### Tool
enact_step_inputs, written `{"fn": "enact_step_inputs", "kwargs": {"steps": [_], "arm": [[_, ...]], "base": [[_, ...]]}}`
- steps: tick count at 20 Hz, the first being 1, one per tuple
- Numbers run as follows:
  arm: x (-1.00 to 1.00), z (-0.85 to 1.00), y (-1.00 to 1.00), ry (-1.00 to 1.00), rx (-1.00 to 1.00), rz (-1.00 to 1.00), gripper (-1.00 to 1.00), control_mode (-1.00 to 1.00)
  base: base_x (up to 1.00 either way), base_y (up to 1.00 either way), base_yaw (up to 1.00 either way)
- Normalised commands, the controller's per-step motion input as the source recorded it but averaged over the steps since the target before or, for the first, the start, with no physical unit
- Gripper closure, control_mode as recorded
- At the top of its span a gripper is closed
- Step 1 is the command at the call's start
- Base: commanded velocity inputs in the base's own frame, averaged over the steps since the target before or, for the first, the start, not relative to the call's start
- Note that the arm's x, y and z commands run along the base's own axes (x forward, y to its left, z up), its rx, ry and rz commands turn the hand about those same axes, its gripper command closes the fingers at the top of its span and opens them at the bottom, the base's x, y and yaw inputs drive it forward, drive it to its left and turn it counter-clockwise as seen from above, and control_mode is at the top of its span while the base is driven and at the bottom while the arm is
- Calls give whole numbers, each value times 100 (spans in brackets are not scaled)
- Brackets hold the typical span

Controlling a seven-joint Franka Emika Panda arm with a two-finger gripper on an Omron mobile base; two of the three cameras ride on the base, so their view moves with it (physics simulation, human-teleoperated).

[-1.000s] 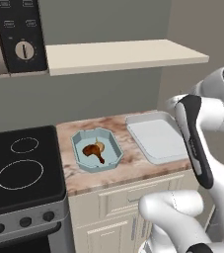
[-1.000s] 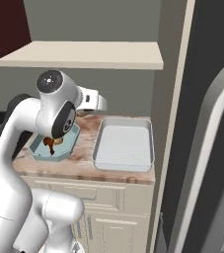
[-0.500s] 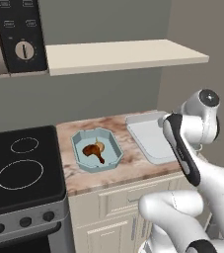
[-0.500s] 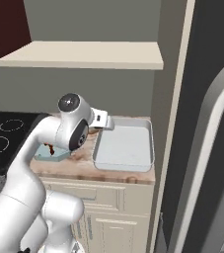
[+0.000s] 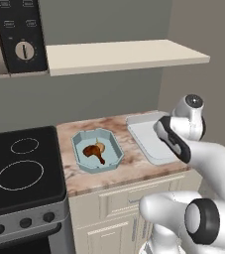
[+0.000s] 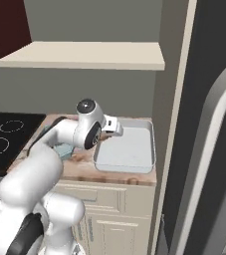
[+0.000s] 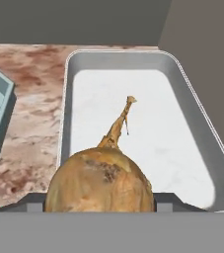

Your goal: Place one onion and one chicken drumstick in each tupperware on the nearby counter, to pack two identical lunches.

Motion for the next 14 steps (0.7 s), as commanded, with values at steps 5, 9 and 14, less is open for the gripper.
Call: {"fn": "enact_step_inputs", "kwargs": {"steps": [5,9,14], "arm": [[51,-36,-25,1,0,0,100,-100],[55,-34,-21,0,0,0,100,-100],[53,-35,-23,0,0,0,100,-100]], "base": [[0,0,0],[0,0,0],[0,0,0]]}}
